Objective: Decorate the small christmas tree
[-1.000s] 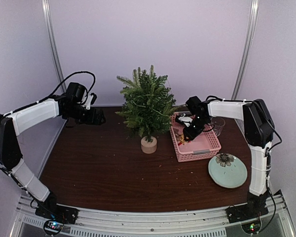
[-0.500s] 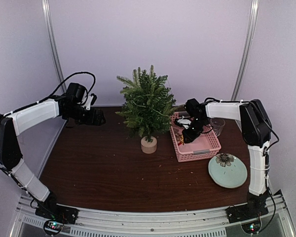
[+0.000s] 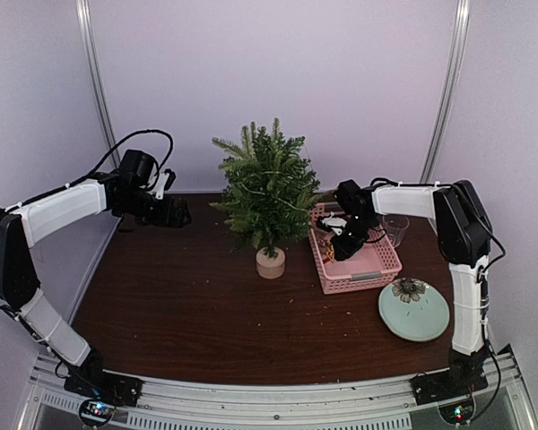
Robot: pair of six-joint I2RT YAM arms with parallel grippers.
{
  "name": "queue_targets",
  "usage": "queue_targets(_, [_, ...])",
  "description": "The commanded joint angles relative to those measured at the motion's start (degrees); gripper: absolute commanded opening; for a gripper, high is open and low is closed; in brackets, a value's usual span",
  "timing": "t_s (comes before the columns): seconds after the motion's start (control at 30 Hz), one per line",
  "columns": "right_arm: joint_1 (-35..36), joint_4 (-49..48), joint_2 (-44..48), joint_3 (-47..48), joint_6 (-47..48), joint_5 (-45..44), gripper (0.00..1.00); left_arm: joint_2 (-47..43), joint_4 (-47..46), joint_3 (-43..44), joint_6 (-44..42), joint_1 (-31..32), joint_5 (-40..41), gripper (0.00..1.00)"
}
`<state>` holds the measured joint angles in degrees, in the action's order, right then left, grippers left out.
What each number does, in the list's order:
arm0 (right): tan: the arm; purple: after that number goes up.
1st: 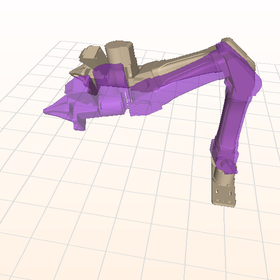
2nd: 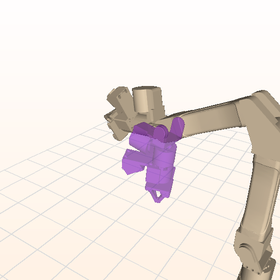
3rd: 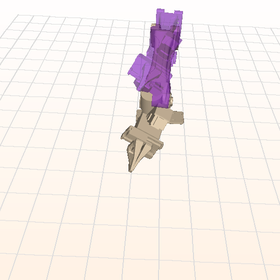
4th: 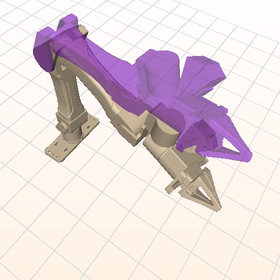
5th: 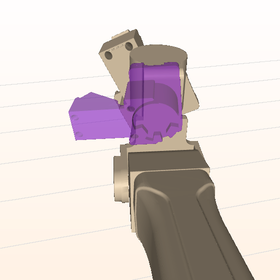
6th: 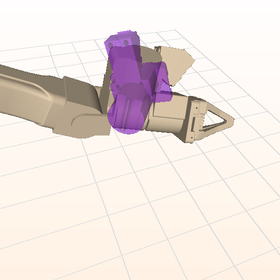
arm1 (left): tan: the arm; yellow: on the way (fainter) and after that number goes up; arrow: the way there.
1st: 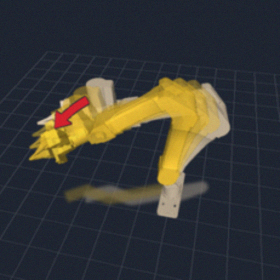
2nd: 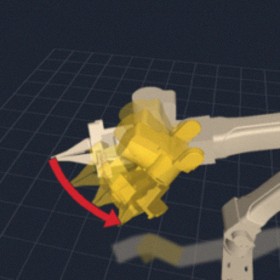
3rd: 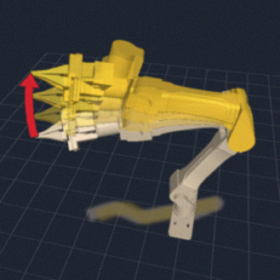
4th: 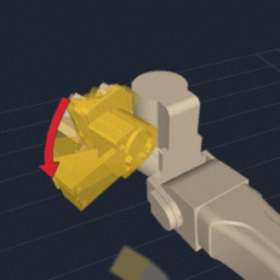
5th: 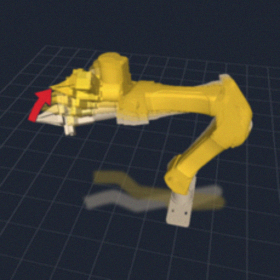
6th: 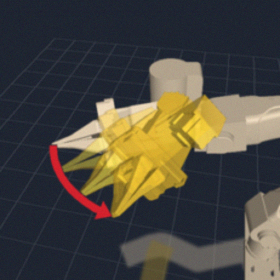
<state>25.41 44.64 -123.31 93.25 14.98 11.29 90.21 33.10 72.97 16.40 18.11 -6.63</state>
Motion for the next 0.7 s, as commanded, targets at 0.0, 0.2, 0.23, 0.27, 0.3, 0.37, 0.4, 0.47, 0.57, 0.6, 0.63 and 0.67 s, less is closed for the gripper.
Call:
queue_targets(0.0, [0.4,1.2,5.5,-1.5,-0.5,-2.3,0.11,-3.6,-0.8,-0.1,-0.7,-0.1,-0.2,0.98])
queue_targets(0.2, [0.4,0.4,12.9,-5.3,-1.2,-3.2,0.1,-6.5,-0.6,0.1,-0.8,-0.1,0.2,0.98])
queue_targets(0.23, [0.4,0.7,13.7,-5.9,-1.1,-3.5,0.1,-6.9,-0.4,0.1,-0.8,-0.1,0.2,0.98])
queue_targets(0.27, [0.4,1.3,14.4,-6.3,-1.1,-3.7,0.09,-7.2,-0.3,0.2,-0.7,-0.1,0.2,0.98])
queue_targets(0.3, [0.4,2.0,15.2,-6.5,-1.5,-3.5,0.08,-7.6,-0.2,0.2,-0.8,-0.1,0.1,0.98])
queue_targets(0.37, [0.3,1.7,17.3,-7.8,-2.1,-2.0,0.08,-8.2,0.0,0.2,-0.7,-0.1,-0.3,0.97])
queue_targets(0.4, [0.3,1.2,18.5,-8.8,-2.4,-1.4,0.08,-8.5,0.0,0.1,-0.6,-0.1,-0.5,0.97])
queue_targets(0.47, [0.3,0.8,21.0,-10.3,-3.1,-1.2,0.07,-9.3,0.0,-0.2,-0.2,-0.1,-0.7,0.98])
queue_targets(0.57, [0.3,-0.4,24.9,-13.3,-3.8,-1.6,0.07,-10.9,0.0,-0.6,0.4,-0.1,-0.8,0.98])
queue_targets(0.6, [0.3,-1.2,26.5,-14.4,-4.0,-1.7,0.07,-11.5,-0.1,-0.6,0.6,-0.1,-1.0,0.98])
queue_targets(0.63, [0.3,-2.1,28.2,-15.5,-4.1,-2.0,0.08,-12.2,0.0,-0.7,0.8,-0.1,-1.1,0.98])
queue_targets(0.67, [0.3,-2.8,29.7,-16.3,-4.2,-2.3,0.08,-12.9,-0.1,-0.6,1.1,-0.1,-1.3,0.98])
